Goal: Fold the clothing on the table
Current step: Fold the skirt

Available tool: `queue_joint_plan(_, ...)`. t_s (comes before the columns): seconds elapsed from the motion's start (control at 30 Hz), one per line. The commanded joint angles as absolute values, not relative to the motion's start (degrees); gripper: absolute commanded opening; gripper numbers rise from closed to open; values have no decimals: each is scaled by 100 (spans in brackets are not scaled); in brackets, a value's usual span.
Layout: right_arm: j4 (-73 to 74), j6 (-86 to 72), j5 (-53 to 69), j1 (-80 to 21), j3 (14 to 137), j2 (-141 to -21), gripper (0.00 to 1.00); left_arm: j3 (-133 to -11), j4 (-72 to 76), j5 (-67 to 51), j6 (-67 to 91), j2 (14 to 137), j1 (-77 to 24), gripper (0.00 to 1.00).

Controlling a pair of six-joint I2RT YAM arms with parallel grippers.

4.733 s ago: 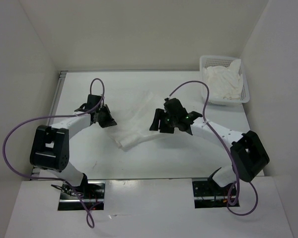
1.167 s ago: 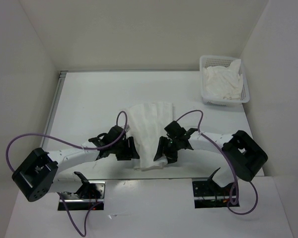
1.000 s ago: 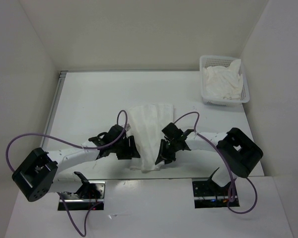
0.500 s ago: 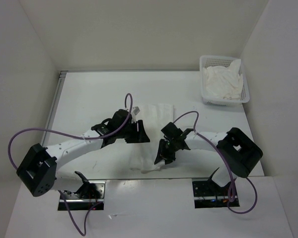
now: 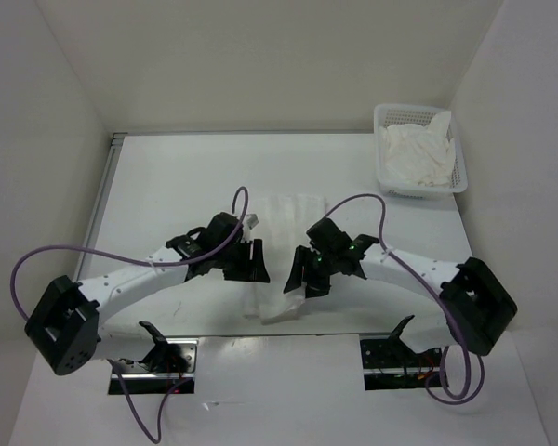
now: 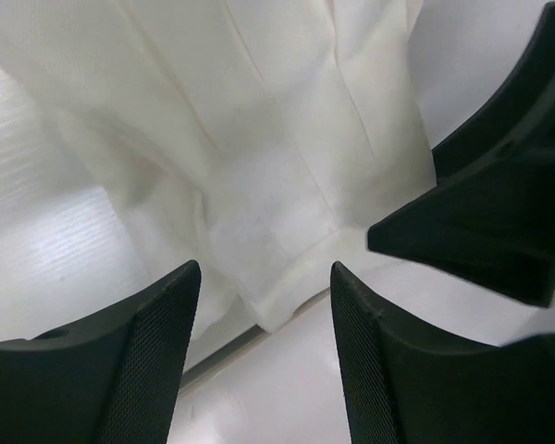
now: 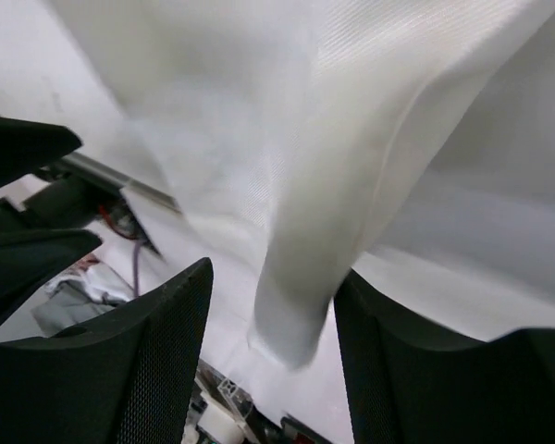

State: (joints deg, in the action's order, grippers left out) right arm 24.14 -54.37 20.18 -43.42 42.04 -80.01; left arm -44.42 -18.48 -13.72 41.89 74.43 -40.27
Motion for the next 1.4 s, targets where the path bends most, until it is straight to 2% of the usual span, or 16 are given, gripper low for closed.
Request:
queue_joint_plan(0.0, 2847, -5370, 1793, -4106, 4500, -7340, 60, -4720, -2435, -1161, 3911, 6892, -4043, 66)
queue_joint_plan(0.17, 3137, -5309, 1688, -3596, 4395, -6584, 60, -4273, -2190, -1475, 4192, 6881, -4043, 66)
queue_joint_plan(0.27, 3208, -5248, 1688, -3253, 4324, -6258, 64, -4149, -2066, -1538, 4192, 7013, -4043, 66)
queue_joint_plan(0.8, 3322, -5133, 1688, -2804, 4271, -5924, 64, -3902, -1117, -1767, 4535, 7663, -4253, 66)
queue_joint_plan(0.9, 3322, -5133, 1740, -2752, 4271, -5810, 64, -3902, -968, -1767, 4535, 7936, -4368, 54)
queue_joint_plan(0.97, 3375, -5133, 1740, -2751, 4219, -5810, 64, -3902, -905, -1767, 4535, 8156, -4420, 37)
queue_joint_plan(1.03, 3375, -5133, 1740, -2751, 4219, -5748, 64, -3963, -905, -1697, 4535, 8235, -4421, 6)
queue_joint_plan(1.07, 3375, -5133, 1740, -2699, 4219, -5687, 64, -4042, -1062, -1696, 4483, 8235, -4421, 0)
queue_joint_plan(1.37, 3322, -5133, 1898, -2593, 4104, -5687, 64, -4509, -2301, -915, 4420, 7094, -4421, 0)
